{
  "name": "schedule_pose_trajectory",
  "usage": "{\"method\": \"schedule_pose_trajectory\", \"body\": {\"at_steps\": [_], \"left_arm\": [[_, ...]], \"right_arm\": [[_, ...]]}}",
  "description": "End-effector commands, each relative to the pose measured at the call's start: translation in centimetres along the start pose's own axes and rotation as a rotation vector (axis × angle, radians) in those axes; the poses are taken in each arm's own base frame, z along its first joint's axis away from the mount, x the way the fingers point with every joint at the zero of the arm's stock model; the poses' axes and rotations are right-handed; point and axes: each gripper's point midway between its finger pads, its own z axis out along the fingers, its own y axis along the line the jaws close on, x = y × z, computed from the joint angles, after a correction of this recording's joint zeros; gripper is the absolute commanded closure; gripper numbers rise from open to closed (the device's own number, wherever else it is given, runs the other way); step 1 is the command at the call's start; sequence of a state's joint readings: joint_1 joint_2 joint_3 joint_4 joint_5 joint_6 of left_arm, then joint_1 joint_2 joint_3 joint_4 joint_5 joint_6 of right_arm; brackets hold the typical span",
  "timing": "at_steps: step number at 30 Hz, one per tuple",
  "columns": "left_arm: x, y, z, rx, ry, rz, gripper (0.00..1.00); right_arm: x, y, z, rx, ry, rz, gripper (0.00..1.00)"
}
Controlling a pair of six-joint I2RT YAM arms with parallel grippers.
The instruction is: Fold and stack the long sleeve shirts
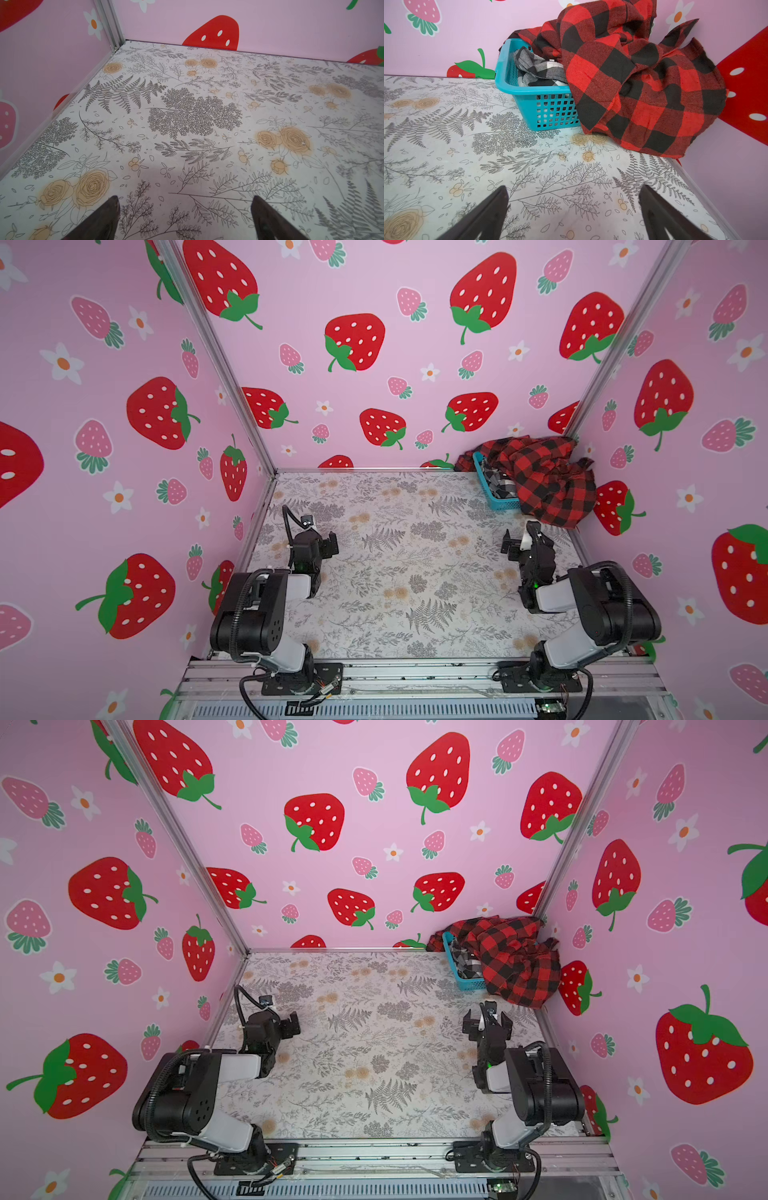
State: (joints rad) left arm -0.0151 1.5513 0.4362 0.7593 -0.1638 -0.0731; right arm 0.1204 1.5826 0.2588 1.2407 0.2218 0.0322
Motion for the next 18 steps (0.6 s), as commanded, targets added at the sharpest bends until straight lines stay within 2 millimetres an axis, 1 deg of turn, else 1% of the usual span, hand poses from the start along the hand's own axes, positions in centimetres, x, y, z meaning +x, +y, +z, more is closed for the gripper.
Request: {"method": "schedule_pose_trajectory", "body": {"at_steps": [1,18], "left_arm": [[-1.04,-0.08,0.05,0.005,-0.031,0.012,0.01],[-1.01,-0.05,0.07,0.004,-0.028,0.011,0.01]], "right_arm": [[-0.98,0.09,-0.03,-0.011,-0.035,0.006,0.00],[-1.02,0.09,-0.06,-0.011,-0.037,0.006,0.00]]}}
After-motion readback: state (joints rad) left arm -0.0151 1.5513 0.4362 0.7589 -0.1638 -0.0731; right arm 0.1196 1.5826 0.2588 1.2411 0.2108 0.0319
